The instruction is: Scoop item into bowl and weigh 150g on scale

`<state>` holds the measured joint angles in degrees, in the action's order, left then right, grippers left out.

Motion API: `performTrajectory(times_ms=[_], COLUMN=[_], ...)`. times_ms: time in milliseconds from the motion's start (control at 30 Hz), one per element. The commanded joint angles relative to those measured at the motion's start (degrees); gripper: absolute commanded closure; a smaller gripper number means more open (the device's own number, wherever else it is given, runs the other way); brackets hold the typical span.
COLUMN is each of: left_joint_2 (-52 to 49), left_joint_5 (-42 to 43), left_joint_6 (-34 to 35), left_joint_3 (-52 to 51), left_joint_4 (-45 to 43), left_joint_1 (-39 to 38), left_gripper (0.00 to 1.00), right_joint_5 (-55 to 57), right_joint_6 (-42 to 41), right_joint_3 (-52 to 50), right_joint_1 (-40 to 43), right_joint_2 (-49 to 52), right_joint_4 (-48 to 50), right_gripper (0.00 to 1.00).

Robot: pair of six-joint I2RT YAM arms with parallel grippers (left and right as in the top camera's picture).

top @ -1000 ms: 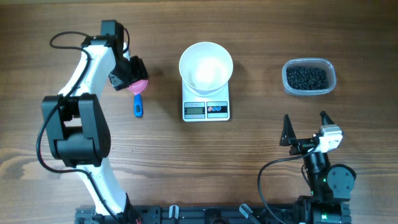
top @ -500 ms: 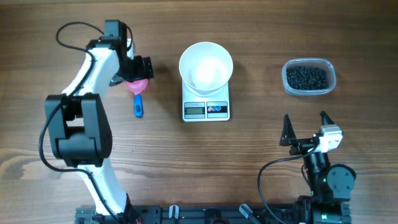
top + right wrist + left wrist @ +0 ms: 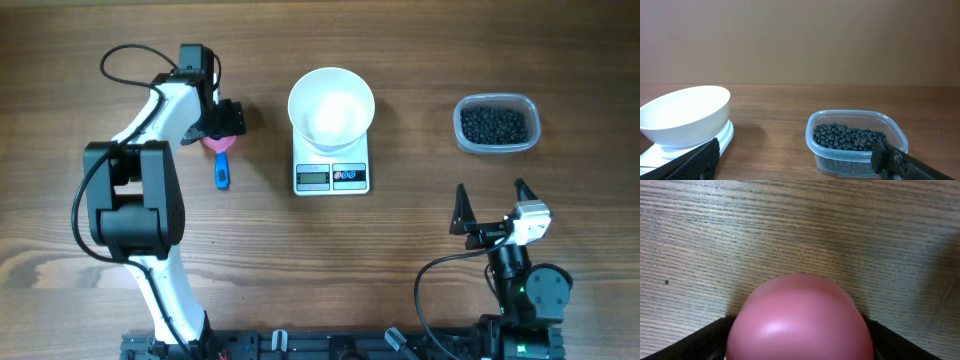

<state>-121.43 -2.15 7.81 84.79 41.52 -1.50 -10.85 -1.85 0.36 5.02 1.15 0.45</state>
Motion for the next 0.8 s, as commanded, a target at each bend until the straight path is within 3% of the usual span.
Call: performTrajectory(times_ms=[0, 533, 767], left_joint_2=[-0.52, 8.2, 8.2], left_joint_5=[-0.26, -0.22, 4.31], left_joint_6=[0.26, 2.01, 3.15], left_joint_3=[-0.57, 0.13, 0.35], left_joint_4=[0.44, -0.44, -0.46], left_joint_1=[0.11, 1.4, 4.11], left_gripper=[0.2, 0.23, 0.23], right_joint_5=[0.55, 0.55, 0.81], right_joint_6=[0.22, 0.24, 0.37], right_joint_3=[-0.07, -0.07, -0.07], right_joint_1=[-0.13, -0.13, -0.13], right_joint_2=[-0.5, -0.5, -0.5], right_joint_4=[0.33, 0.31, 0.31], right_gripper=[0.0, 0.0, 0.0])
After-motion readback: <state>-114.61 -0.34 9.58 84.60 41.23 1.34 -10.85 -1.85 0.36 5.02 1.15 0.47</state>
